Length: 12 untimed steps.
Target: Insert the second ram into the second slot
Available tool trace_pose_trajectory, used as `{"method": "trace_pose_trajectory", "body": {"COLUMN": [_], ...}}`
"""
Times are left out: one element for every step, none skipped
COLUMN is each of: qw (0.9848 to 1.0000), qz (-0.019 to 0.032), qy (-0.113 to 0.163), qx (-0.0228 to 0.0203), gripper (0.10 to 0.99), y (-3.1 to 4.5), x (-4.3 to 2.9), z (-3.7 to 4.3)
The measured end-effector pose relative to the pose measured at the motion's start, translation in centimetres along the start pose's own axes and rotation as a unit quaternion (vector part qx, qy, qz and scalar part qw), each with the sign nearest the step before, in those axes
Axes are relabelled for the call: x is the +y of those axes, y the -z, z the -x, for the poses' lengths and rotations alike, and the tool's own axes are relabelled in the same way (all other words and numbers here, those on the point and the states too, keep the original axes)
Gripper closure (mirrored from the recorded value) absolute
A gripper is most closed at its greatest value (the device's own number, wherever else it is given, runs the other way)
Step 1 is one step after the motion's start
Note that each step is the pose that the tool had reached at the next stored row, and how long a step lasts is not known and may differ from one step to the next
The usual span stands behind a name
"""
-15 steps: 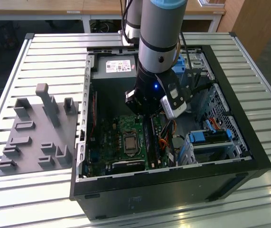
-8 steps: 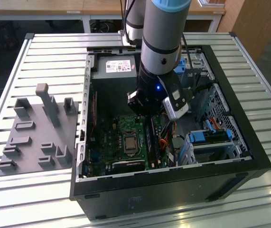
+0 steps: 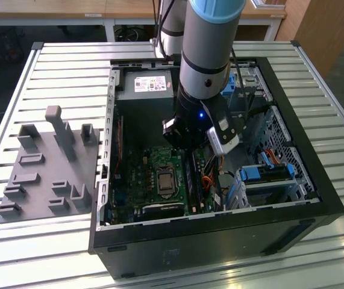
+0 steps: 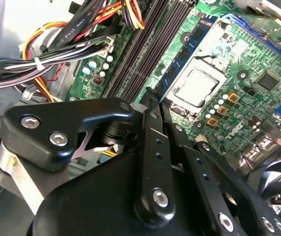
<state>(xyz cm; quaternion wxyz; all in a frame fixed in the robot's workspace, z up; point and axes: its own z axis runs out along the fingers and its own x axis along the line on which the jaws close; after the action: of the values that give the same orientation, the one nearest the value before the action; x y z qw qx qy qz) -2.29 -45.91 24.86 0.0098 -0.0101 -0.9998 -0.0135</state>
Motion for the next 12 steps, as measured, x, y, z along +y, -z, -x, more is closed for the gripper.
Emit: {"method": "trace_pose_trajectory", "body": {"qw": [1.0, 1.0, 1.0, 1.0, 1.0, 1.0, 1.0, 1.0, 1.0, 1.0, 1.0, 1.0], "qz": [0.0, -0.0002, -0.0002, -0.0002, -0.0001, 0.0, 0.0, 0.0, 0.0, 0.0001, 0.0, -0.0001], "qy": [0.0, -0.001, -0.001, -0.001, -0.001, -0.001, -0.001, -0.001, -0.001, -0.001, -0.001, -0.001], "qx": [0.0, 0.0, 0.0, 0.0, 0.0, 0.0, 0.0, -0.0001, -0.0001, -0.0001, -0.0001, 0.0], "gripper": [0.949, 0.949, 0.949, 0.949, 0.949, 0.949, 0.949, 0.949, 0.949, 0.949, 0.949, 0.949], "y": [-0.05, -0.06, -0.07, -0.07, -0.08, -0.09, -0.09, -0.09, -0.1, -0.1, -0.1, -0.09], "x": [0.0, -0.01, -0.01, -0.01, 0.0, 0.0, -0.01, -0.01, -0.03, -0.05, -0.09, -0.13], "z": [0.0, 0.0, 0.0, 0.0, 0.0, 0.01, 0.01, 0.01, 0.01, 0.01, 0.01, 0.01]}}
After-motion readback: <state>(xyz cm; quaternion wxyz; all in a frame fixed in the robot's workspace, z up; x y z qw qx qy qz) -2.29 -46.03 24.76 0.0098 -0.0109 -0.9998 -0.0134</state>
